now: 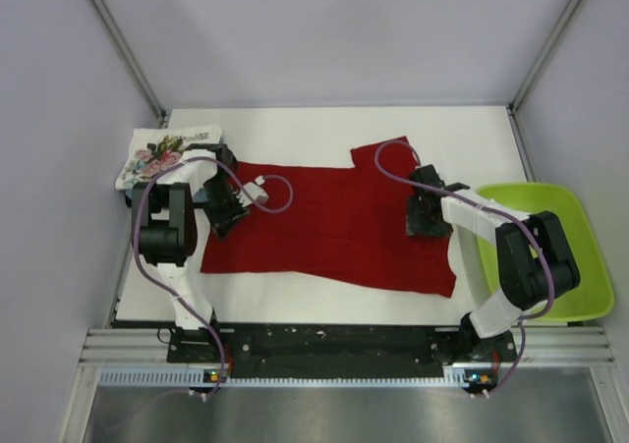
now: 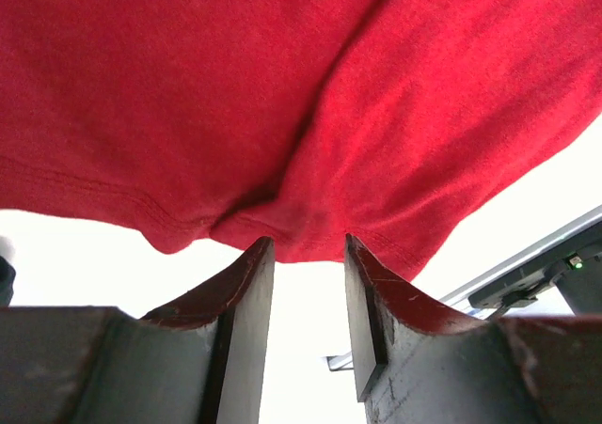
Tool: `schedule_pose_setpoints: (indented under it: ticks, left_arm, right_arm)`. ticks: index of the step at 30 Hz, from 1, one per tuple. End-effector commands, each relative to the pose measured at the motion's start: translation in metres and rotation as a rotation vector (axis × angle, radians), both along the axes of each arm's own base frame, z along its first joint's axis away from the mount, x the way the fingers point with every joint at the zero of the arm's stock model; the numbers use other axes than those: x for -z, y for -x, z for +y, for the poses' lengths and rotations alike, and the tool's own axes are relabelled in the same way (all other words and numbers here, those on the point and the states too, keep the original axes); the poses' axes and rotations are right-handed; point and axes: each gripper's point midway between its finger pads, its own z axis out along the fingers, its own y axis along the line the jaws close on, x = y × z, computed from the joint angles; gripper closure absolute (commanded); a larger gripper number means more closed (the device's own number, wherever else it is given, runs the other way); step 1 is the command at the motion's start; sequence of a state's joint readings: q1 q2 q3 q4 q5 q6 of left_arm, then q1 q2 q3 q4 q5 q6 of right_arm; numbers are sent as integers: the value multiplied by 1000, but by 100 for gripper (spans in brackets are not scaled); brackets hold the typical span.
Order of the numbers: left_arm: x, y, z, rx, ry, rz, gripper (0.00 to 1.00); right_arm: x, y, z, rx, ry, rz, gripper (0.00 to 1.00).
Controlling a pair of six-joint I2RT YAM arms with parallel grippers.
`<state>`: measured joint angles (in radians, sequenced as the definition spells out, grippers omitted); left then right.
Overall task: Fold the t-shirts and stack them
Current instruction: Fold the flattened tshirt in 1/3 of the way
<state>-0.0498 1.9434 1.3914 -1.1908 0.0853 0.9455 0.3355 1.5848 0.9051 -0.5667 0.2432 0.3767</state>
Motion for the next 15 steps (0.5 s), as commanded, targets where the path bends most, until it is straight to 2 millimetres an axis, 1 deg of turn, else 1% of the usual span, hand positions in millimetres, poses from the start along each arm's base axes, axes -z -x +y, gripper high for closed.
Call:
schedule_pose_setpoints:
  ticks: [1, 4, 6, 9, 12, 14, 15]
  left_arm:
    - [-20, 11, -4, 27, 26, 6, 59]
    - [-14, 12, 0, 19, -1, 23, 60]
    - [-9, 8, 3, 4, -23, 10, 59]
    - [-7, -11, 8, -16, -59, -69, 56]
    - [-14, -27, 1, -32, -23, -130, 52]
    - [-15, -30, -8, -39, 18, -127, 49]
    - [-14, -27, -15, -39, 50, -109, 49]
  right_arm:
    - [0, 0, -12, 7, 52, 11, 40]
    - [-1, 0, -11, 5, 50, 8, 40]
    - [-1, -1, -11, 5, 49, 6, 40]
    - [-2, -1, -10, 1, 44, 3, 40]
    - [-1, -1, -11, 1, 45, 4, 40]
    - [-1, -1, -11, 0, 46, 3, 40]
    - [-2, -1, -12, 2, 51, 2, 40]
